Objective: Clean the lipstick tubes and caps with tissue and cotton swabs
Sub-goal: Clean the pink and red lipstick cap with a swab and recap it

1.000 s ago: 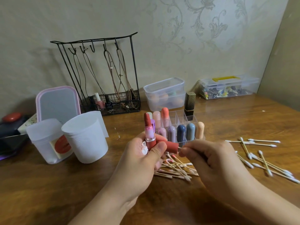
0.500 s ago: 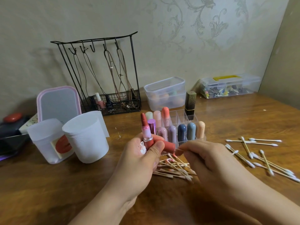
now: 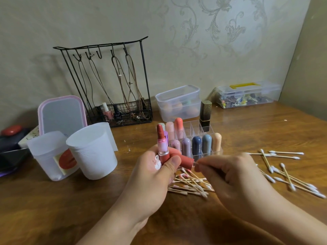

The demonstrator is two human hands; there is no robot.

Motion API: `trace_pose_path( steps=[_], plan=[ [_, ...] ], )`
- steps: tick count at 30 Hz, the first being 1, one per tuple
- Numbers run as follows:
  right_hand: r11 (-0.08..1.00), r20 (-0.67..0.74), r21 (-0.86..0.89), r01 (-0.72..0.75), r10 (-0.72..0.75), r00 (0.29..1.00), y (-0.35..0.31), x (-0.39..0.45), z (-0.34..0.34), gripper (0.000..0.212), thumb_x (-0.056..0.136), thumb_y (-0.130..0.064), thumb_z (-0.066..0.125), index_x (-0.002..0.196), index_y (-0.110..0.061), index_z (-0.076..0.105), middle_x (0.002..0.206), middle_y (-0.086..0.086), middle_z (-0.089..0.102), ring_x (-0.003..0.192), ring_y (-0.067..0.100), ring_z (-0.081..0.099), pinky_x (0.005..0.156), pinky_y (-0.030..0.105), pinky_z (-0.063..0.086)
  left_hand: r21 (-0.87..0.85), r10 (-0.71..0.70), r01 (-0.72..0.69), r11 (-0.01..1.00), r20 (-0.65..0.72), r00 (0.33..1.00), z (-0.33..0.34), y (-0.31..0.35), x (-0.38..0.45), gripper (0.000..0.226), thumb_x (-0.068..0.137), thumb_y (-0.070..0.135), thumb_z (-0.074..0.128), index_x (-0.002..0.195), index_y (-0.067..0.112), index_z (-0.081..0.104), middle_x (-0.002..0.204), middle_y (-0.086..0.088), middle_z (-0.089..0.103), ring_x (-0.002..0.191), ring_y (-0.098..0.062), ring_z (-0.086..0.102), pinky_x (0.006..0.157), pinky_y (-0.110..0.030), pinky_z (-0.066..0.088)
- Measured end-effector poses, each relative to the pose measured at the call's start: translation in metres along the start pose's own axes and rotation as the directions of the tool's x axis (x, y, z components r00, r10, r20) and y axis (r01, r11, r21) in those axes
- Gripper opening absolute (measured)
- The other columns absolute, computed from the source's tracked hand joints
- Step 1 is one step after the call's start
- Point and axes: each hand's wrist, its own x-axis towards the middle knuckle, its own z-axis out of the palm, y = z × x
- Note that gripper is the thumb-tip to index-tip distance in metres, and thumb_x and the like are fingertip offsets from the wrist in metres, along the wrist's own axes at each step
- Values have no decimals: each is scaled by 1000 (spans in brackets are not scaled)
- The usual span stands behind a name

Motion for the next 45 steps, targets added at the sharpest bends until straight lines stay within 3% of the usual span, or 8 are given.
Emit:
trace_pose_path(
  steps=[6,10,13,17,28,34,40,45],
  plan=[
    [994,-51,-88,57,-62,997,1,0,-3,14,90,-20,61,81,-19,72,64,-6,65,55,8,59,51,14,44,-107,-70,75,991,50,996,-5,4,4,13,89,27,58,102,28,60,66,7,63,54,-5,53,61,-17,46],
    [996,77,-22,92,-90,993,-1,-1,-6,15,93,-21,62,85,-17,74,67,-9,66,57,6,60,51,11,43,-107,-50,52,993,17,999,-9,2,7,17,90,25,58,106,23,61,97,-3,68,71,-7,61,79,-21,50],
    [998,-47,-17,62,-62,997,3,1,-9,13,89,-21,62,84,-22,74,68,-9,68,56,3,60,50,8,42,-79,-33,33,996,4,999,-8,3,6,14,88,28,60,102,28,62,88,3,66,75,-7,62,74,-21,49],
    [998,122,6,64,-64,990,1,1,-9,22,95,-27,57,85,-20,76,65,-13,64,54,3,58,49,7,37,45,18,-15,999,-55,998,-7,3,4,6,90,30,58,95,33,59,83,19,64,82,4,61,64,-8,43],
    [994,38,-108,33,-29,999,1,0,-2,14,89,-18,65,77,-24,71,58,-17,57,53,3,55,46,6,34,83,20,-21,996,18,1000,3,-1,0,7,92,24,59,88,30,61,67,23,64,69,4,61,68,-16,46],
    [1000,48,-13,-3,4,999,-2,1,-2,16,89,-13,69,78,-23,74,57,-16,59,49,3,55,45,5,33,105,62,-64,992,25,998,1,5,-4,13,92,22,57,84,31,54,72,46,56,75,26,52,55,4,39],
    [999,91,-36,8,-5,996,-5,2,-4,18,90,-14,67,76,-24,72,67,-18,62,53,0,56,48,4,34,112,37,-39,993,25,999,1,6,-3,11,92,23,58,85,32,56,76,39,61,79,22,55,55,-1,44],
    [1000,64,-2,-1,2,998,0,3,-15,17,92,-15,65,81,-22,76,62,-13,65,51,0,57,48,4,36,12,-25,25,1000,-10,1000,-6,5,2,7,90,25,59,95,30,62,78,14,67,73,1,64,81,-24,52]
  ],
)
